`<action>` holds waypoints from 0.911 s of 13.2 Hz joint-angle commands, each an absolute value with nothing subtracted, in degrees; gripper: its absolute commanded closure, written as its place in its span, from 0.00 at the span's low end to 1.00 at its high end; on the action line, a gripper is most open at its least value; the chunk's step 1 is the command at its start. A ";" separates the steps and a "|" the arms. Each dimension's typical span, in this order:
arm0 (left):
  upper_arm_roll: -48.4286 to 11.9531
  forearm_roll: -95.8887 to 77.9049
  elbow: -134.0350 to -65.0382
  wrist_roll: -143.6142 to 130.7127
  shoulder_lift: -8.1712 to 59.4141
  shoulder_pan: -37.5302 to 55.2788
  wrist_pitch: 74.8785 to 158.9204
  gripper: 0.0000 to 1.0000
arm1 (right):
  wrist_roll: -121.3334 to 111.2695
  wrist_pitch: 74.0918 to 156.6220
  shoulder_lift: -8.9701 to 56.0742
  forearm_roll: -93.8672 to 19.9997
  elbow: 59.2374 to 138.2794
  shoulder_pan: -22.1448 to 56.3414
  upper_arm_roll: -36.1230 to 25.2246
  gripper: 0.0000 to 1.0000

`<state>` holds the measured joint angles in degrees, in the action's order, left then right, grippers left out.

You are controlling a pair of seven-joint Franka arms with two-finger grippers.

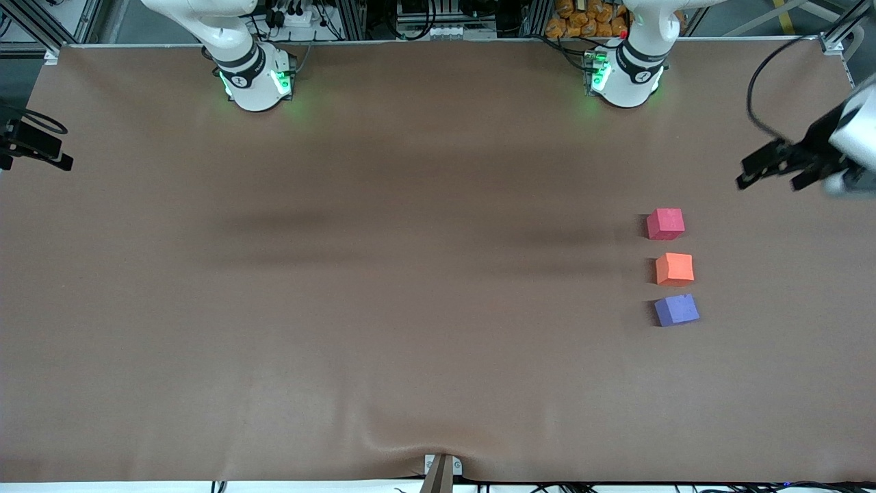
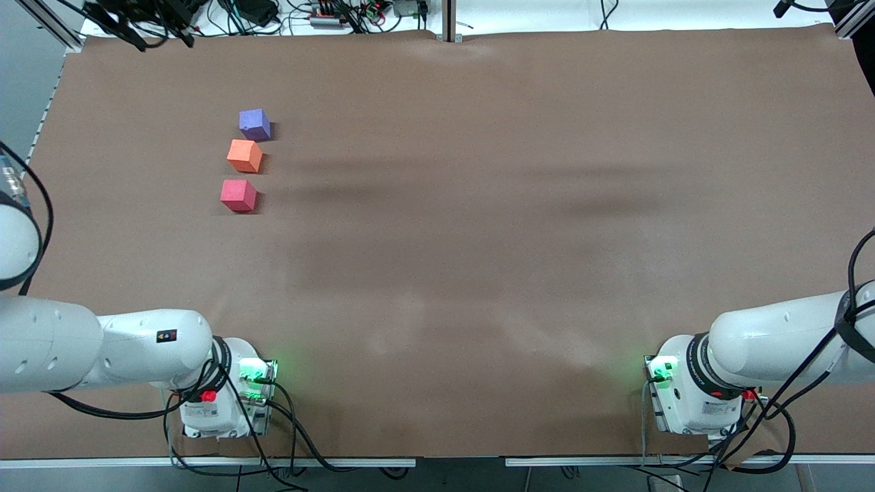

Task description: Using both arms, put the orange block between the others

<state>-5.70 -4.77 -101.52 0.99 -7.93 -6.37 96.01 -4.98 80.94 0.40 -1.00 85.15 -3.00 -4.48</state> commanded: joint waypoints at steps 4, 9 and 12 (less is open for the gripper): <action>-8.00 -3.43 -97.85 0.70 -7.84 -6.60 92.90 0.00 | -5.27 81.91 0.44 0.70 84.81 -3.61 -4.04 0.00; -2.29 -0.80 -90.19 0.53 -1.42 0.61 90.44 0.00 | -5.10 83.40 0.88 -0.09 85.34 -3.78 -4.04 0.00; -0.71 0.35 -87.81 0.27 0.26 2.54 87.46 0.00 | -5.45 83.85 1.23 -0.17 85.08 -4.04 -3.96 0.00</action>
<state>-2.35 -1.12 -91.14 0.97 -1.25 0.61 90.50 -4.98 83.48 1.11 -0.02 85.31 -3.36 -4.43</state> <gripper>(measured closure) 0.000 0.000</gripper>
